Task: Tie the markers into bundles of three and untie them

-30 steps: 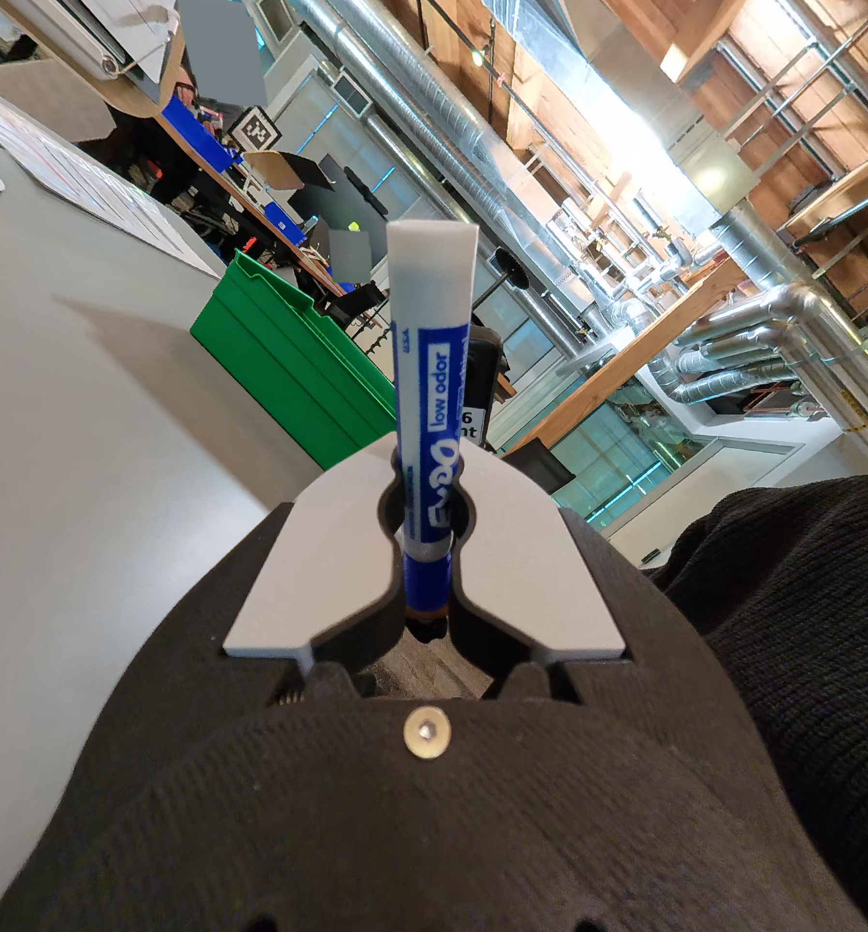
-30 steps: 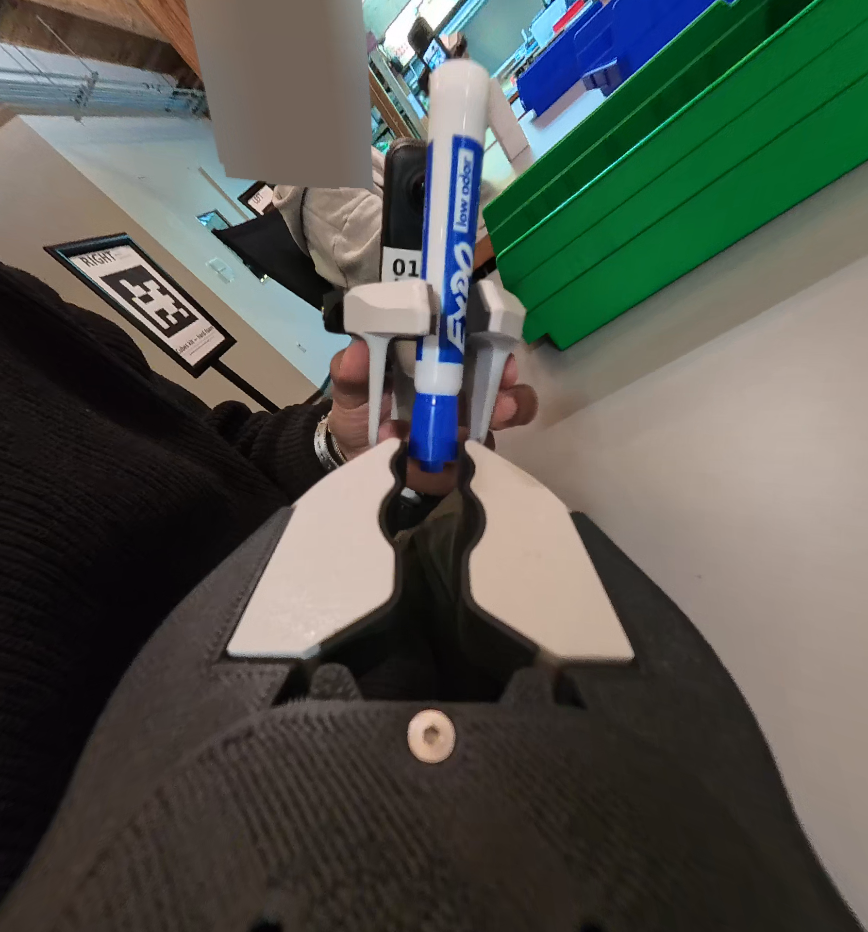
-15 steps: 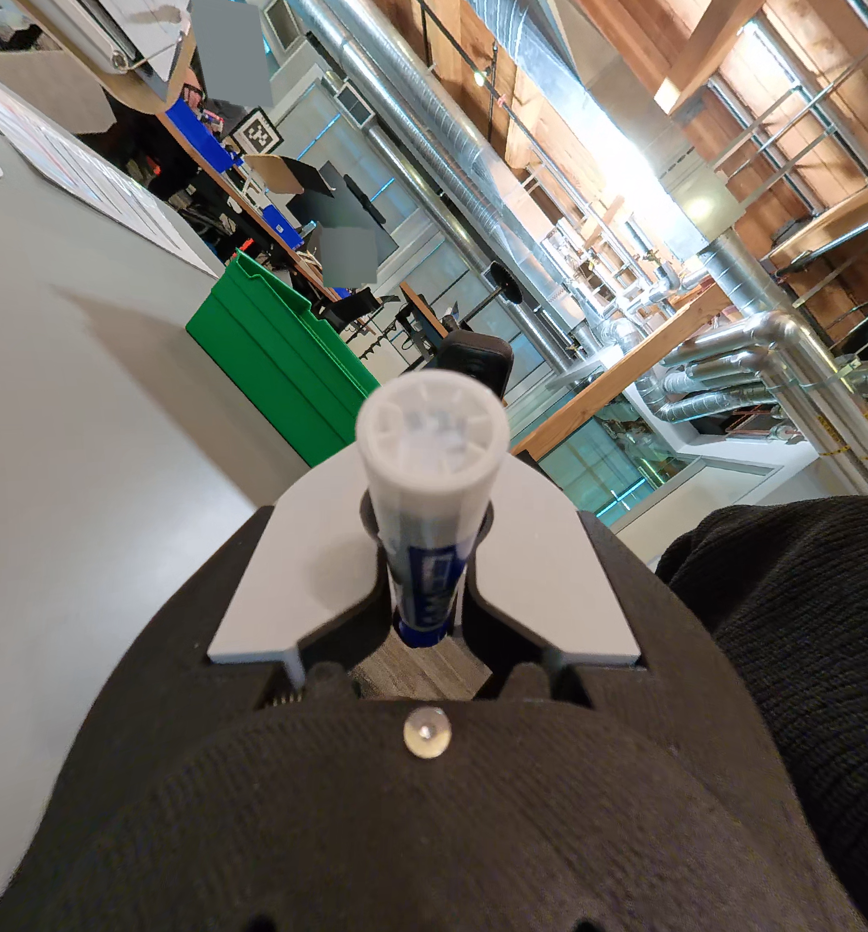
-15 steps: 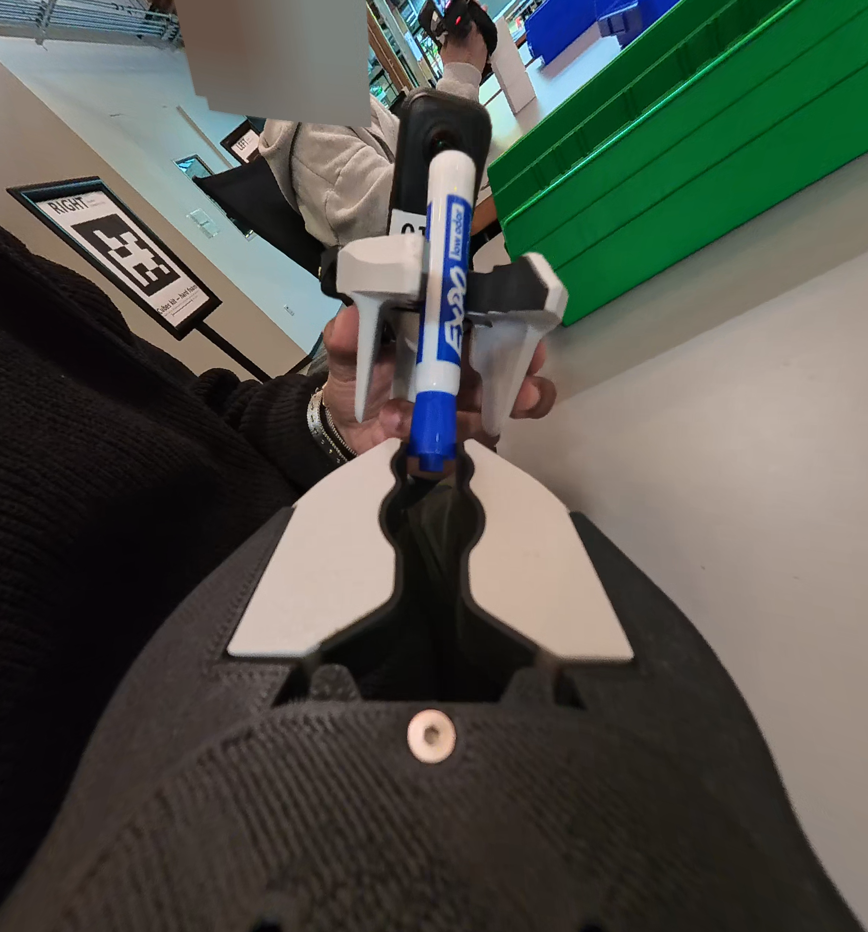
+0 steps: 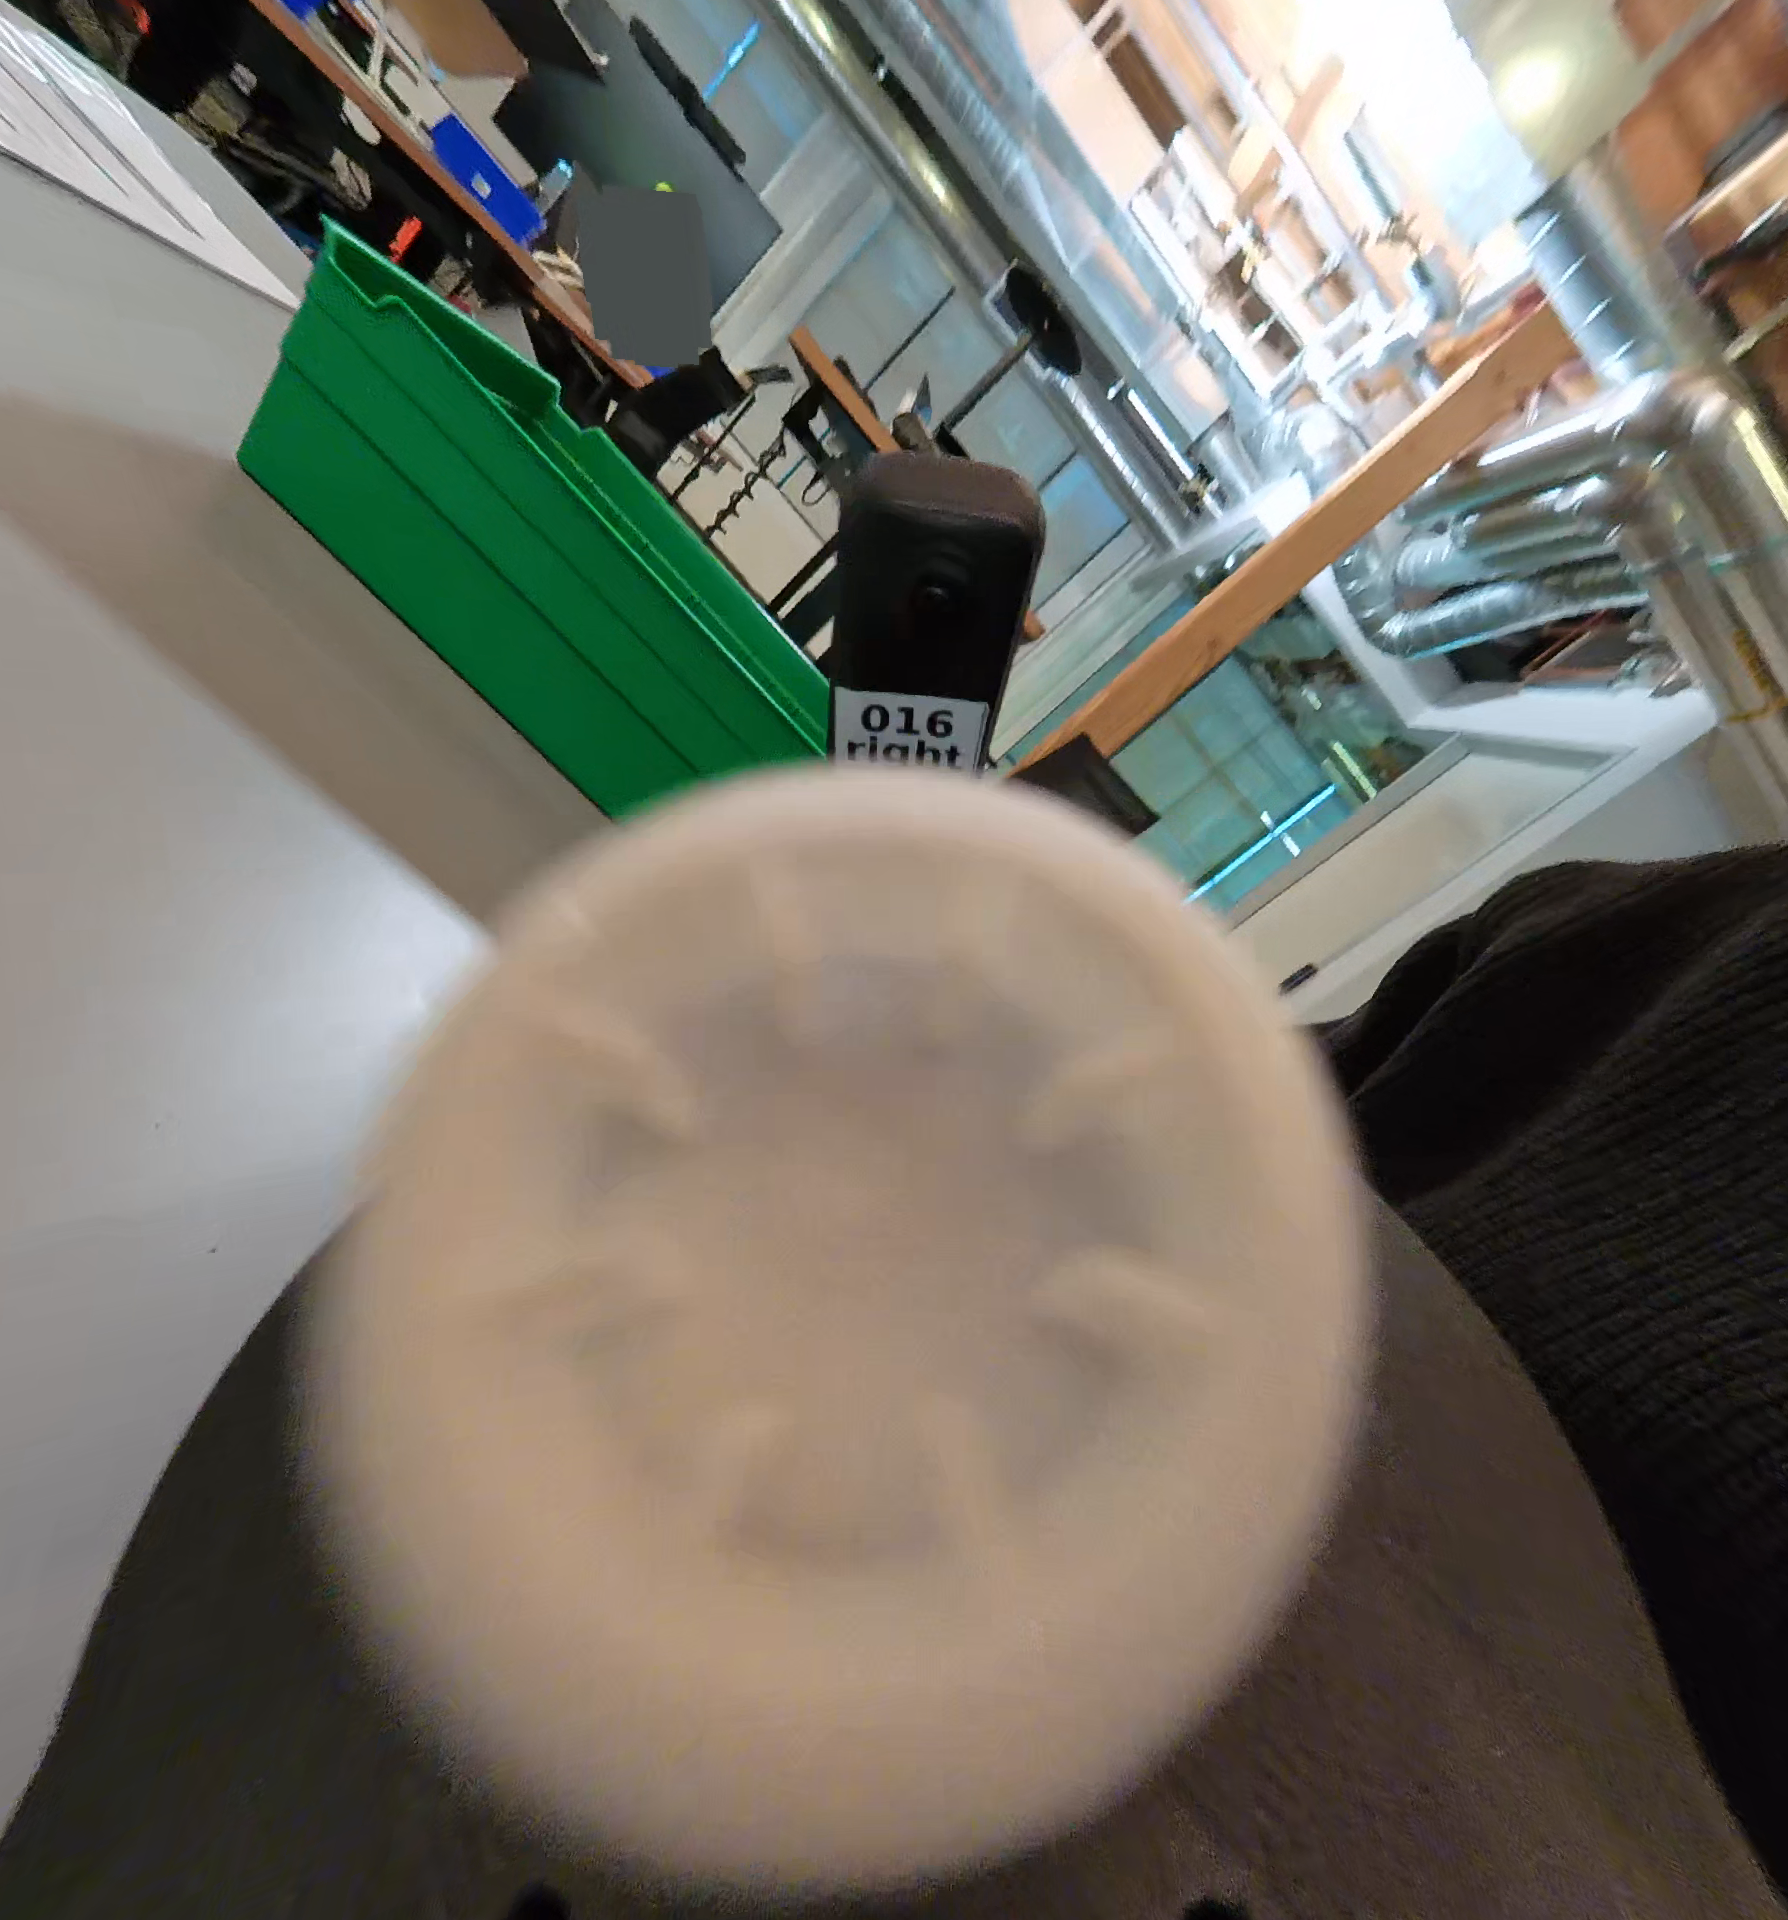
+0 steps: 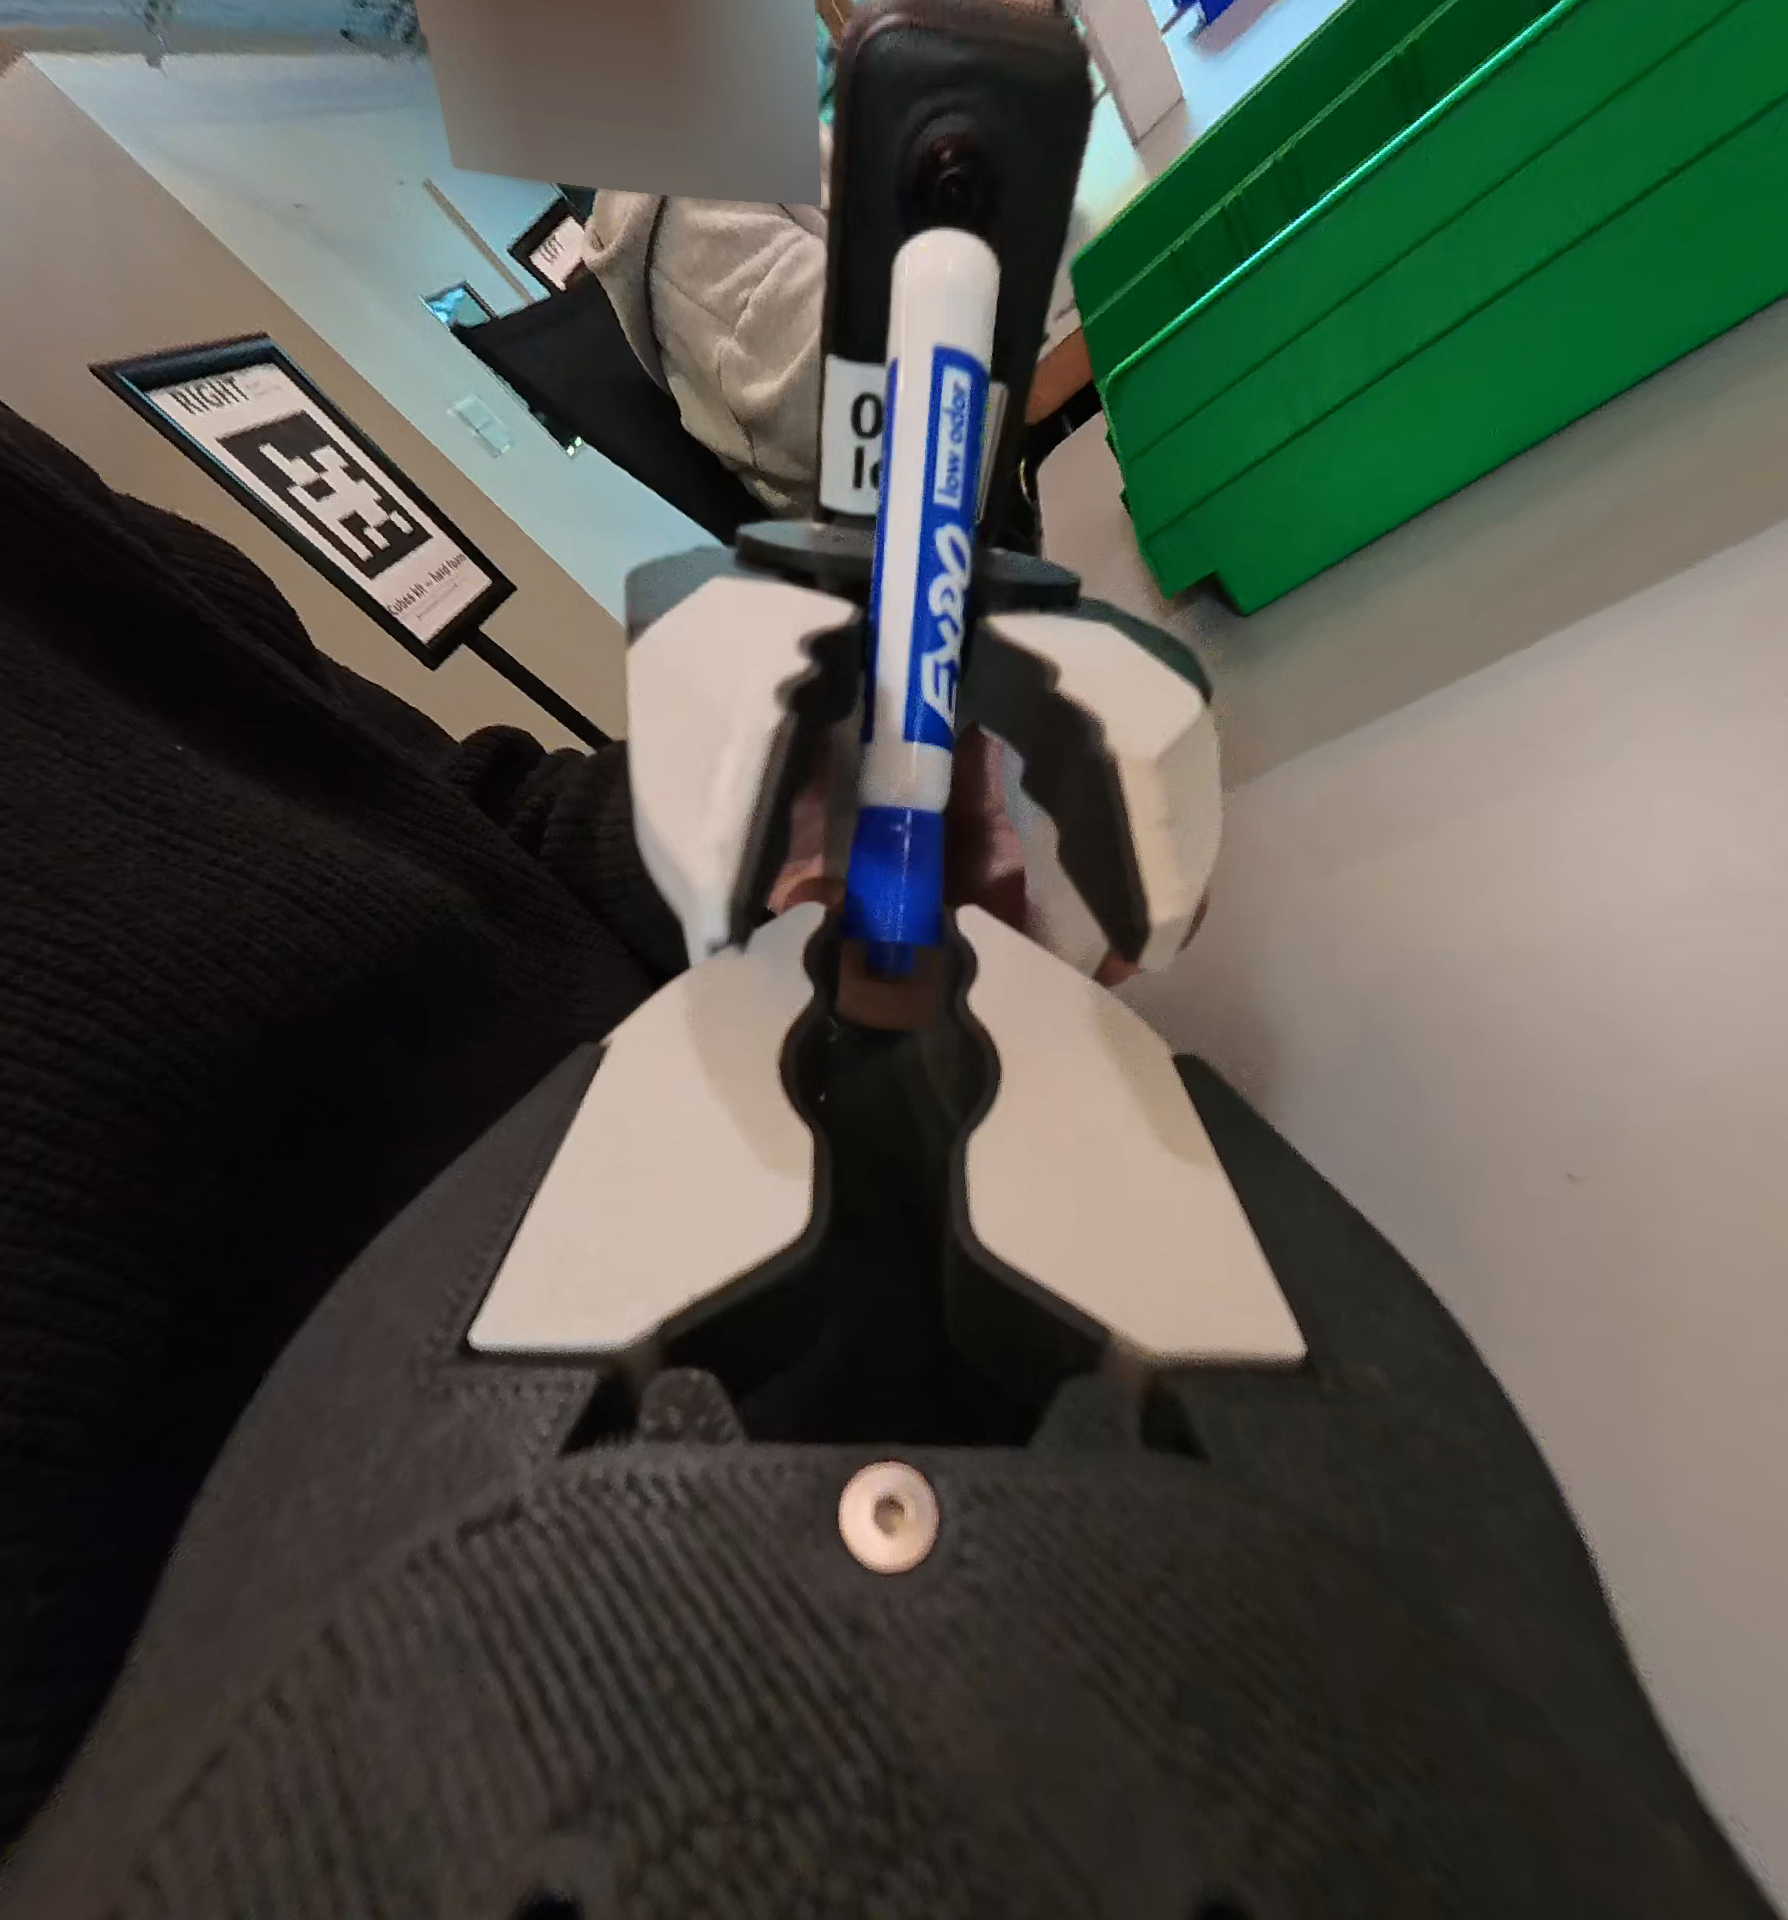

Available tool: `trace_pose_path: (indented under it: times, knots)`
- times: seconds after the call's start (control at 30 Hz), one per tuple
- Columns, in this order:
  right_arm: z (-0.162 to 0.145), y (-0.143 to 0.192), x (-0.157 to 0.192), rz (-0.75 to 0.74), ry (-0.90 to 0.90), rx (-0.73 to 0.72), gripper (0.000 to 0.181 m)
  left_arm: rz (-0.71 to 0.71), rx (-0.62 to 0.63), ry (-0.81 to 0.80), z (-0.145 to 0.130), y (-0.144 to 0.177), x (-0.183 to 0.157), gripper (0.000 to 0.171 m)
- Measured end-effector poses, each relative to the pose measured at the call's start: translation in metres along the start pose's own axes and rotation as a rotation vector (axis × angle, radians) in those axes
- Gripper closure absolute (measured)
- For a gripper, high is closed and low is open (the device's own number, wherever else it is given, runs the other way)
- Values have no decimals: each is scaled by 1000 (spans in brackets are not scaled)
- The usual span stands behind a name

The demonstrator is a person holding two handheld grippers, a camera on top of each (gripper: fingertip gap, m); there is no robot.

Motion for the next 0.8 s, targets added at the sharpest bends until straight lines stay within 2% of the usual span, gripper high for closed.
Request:
trace_pose_path:
  times: [0.13,0.2,0.47,0.6,0.8]
  knots:
    - [8,4,2,34,-34,-61,163,25,-37,-35,5,2,0,135]
    - [13,8,2,35,-40,-102,163,36,-83,-11,13,6,4,131]
    - [29,25,-5,-4,-40,-228,163,43,-207,92,31,19,13,132]
    - [36,33,-7,-11,-46,-281,163,41,-240,127,36,23,17,138]
    - [33,32,-9,-3,-68,-270,163,46,-254,133,38,25,19,138]
Point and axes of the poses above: each gripper's, where its closed fingertips meet, y back along the fingers, z out of its top, x = y × z across the jaws, the point moved 2 cm from there along y, back along the fingers, and after that the axes turned 10 degrees about z, right-handed, at the moved point
